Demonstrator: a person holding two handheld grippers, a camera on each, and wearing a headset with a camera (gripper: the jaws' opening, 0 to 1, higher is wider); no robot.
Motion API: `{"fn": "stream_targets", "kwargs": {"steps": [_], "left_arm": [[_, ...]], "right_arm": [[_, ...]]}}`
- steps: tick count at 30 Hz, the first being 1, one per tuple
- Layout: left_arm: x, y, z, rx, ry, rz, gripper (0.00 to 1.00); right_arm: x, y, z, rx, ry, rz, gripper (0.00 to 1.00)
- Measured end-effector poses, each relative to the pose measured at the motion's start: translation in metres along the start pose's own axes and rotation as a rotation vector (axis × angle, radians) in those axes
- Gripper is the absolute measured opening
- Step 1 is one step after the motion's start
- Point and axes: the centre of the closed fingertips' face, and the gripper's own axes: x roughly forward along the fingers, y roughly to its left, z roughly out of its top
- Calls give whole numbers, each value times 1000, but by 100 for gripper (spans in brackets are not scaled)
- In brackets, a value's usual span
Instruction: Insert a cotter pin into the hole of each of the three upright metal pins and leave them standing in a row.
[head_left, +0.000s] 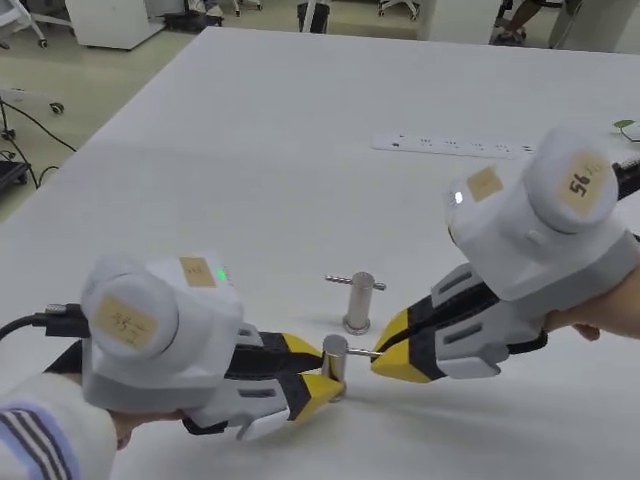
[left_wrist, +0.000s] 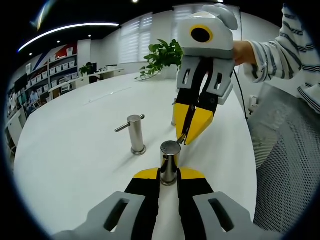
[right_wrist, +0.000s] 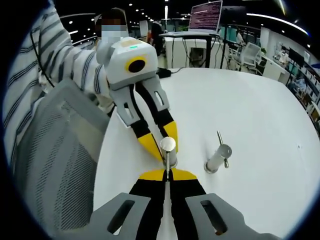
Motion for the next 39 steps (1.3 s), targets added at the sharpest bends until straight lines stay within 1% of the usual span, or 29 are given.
{"fn": "stream_targets", "kwargs": {"steps": [5, 6, 7, 9, 12, 15, 17, 18, 22, 26, 27, 28, 31, 35, 38, 39], "left_arm": [[2, 0, 1, -17, -9, 5, 11], [2, 0, 0, -21, -10, 7, 11], [2, 0, 0, -28, -15, 8, 11], [2, 0, 0, -31, -17, 8, 11], [1, 0, 0, -33, -20, 10, 11], [1, 0, 0, -43, -26, 7, 11], [1, 0, 0, -52, -30, 6, 11], [1, 0, 0, -53, -30, 6, 11], [0, 0, -1, -59, -27, 7, 11], [0, 0, -2, -71, -31, 10, 11], [-1, 1, -2, -78, -33, 15, 11], [-2, 1, -3, -83, -33, 15, 11], [-5, 2, -5, -89, -29, 14, 10], [-8, 2, -9, -94, -26, 19, 4], [-10, 1, -9, -104, -37, 19, 6], [-11, 0, -9, -106, -41, 16, 7]], "right_arm": [[8, -3, 9, 16, -19, -5, 4], [10, -4, 8, 18, -15, -7, 5], [11, -6, 6, 10, -13, -14, 7], [11, -7, 4, 12, -13, -14, 14], [5, -7, -4, 14, 7, -14, 13], [-1, -7, -7, 23, 7, -12, 12], [-4, -4, -7, 18, 3, -3, 10], [-4, -4, -6, 15, 1, -2, 7], [-4, -4, -1, 19, -17, -9, 3], [0, -6, 7, 33, -34, -11, 3], [1, -5, 8, 32, -31, -8, 3], [2, -6, 7, 19, -20, -14, 3], [3, -6, 7, 22, -18, -16, 3], [2, -5, 7, 21, -23, -21, 3], [2, -3, 7, 23, -31, -18, 6], [2, -3, 7, 26, -38, -21, 8]]}}
